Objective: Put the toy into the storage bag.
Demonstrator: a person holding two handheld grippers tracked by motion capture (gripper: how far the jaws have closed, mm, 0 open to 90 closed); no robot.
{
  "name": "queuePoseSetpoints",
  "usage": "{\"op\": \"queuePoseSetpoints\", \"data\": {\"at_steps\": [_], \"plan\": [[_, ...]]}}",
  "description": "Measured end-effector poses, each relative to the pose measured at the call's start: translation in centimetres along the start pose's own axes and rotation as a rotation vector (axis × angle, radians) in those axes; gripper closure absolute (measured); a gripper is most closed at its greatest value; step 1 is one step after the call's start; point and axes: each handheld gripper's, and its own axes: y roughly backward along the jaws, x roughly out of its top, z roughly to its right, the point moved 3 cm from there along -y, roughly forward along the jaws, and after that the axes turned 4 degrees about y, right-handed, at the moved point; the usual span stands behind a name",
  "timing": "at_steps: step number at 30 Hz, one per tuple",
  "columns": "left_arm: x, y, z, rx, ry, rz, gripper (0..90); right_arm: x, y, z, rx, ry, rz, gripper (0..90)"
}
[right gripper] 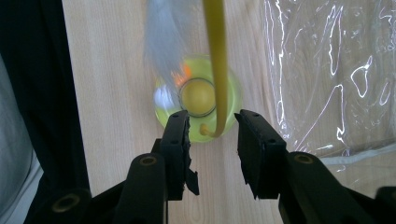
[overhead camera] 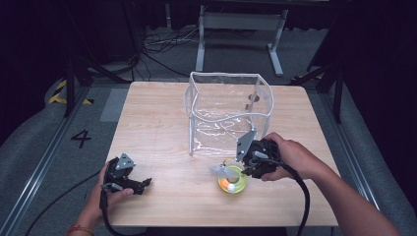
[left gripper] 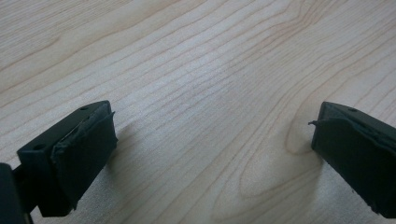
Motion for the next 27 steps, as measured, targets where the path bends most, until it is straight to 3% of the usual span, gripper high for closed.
{"op": "queuePoseSetpoints", "data": {"at_steps": [11,27], "plan": [[0.0,0.0,0.0,0.0,-0.001,0.0,0.2,0.3,-1.1,0.0,0.024,0.012,-0.048,87.5],[0.0,0.0,0.0,0.0,0.0,0.0,0.2,-0.1,-0.5,0.0,0.011,0.005,-0.04,88.2]]}}
